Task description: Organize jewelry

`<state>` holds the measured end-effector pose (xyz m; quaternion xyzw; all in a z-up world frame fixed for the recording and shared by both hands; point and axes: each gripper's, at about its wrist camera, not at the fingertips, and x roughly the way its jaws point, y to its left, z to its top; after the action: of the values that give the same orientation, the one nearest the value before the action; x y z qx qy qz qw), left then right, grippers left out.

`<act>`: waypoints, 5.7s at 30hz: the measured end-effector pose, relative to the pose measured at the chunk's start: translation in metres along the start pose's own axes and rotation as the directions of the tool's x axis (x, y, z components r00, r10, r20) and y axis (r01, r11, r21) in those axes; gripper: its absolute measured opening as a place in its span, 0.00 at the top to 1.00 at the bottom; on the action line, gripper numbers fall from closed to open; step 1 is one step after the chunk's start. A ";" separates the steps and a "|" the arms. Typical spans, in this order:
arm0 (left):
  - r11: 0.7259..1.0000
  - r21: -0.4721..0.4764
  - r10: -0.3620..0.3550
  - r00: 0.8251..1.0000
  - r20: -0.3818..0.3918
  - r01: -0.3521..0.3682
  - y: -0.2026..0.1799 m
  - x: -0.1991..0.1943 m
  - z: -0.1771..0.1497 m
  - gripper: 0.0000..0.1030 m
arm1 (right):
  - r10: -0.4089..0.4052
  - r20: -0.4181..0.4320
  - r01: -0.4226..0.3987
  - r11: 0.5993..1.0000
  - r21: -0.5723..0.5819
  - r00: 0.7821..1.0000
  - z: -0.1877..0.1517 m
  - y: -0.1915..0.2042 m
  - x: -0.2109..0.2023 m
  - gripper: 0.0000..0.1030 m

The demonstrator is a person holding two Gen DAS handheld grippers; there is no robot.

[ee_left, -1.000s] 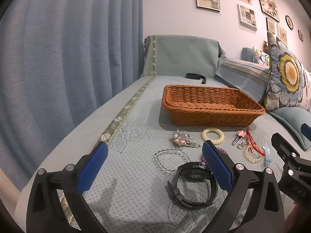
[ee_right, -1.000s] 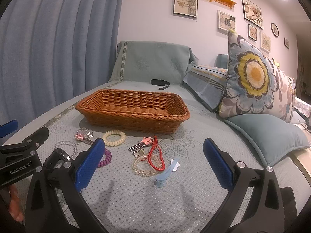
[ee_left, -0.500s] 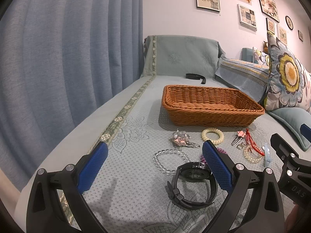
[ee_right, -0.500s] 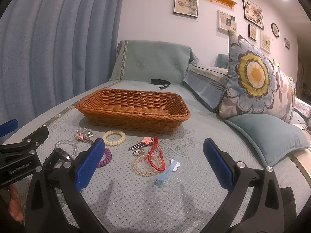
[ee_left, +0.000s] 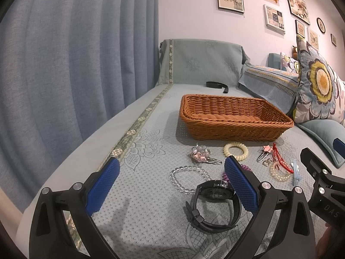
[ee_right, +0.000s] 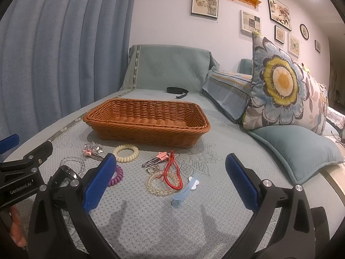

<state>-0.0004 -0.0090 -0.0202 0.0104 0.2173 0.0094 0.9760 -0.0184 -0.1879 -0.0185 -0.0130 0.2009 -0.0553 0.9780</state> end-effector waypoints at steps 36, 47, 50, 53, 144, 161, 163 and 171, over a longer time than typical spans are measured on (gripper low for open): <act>0.931 -0.108 -0.358 0.820 -0.446 0.348 0.016 0.059 -0.015 0.53 | 0.145 -0.452 -0.093 0.986 0.135 0.880 -0.029 -0.033 0.059 0.53; 0.946 -0.019 -0.298 0.845 -0.444 0.324 0.002 0.060 -0.017 0.78 | 0.094 -0.472 -0.040 0.992 0.123 0.876 -0.031 -0.043 0.069 0.90; 0.946 -0.011 -0.296 0.851 -0.434 0.323 0.002 0.059 -0.016 0.83 | 0.114 -0.452 -0.057 0.989 0.138 0.885 -0.030 -0.048 0.062 0.90; 0.938 -0.040 -0.330 0.847 -0.418 0.345 0.007 0.056 -0.013 0.91 | 0.128 -0.427 -0.071 0.987 0.147 0.895 -0.025 -0.049 0.056 0.90; 0.887 -0.098 -0.453 0.811 -0.371 0.451 -0.046 0.099 -0.002 0.73 | 0.205 -0.463 -0.203 0.978 0.053 0.862 -0.011 -0.022 0.103 0.88; 0.901 -0.067 -0.418 0.815 -0.401 0.429 -0.051 0.102 -0.009 0.73 | 0.444 -0.408 -0.281 0.872 0.400 0.798 -0.009 -0.091 0.087 0.93; 0.904 -0.055 -0.409 0.819 -0.402 0.425 -0.054 0.102 -0.009 0.77 | 0.478 -0.405 -0.297 0.851 0.434 0.779 -0.010 -0.094 0.088 0.93; 0.899 -0.080 -0.424 0.810 -0.404 0.430 -0.050 0.105 -0.011 0.89 | 0.460 -0.527 -0.357 0.888 0.290 0.715 -0.011 -0.078 0.088 0.93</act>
<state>0.0904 -0.0568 -0.0760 -0.0333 0.4148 -0.2097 0.8848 0.0496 -0.2751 -0.0596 0.1313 0.4826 0.1448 0.8537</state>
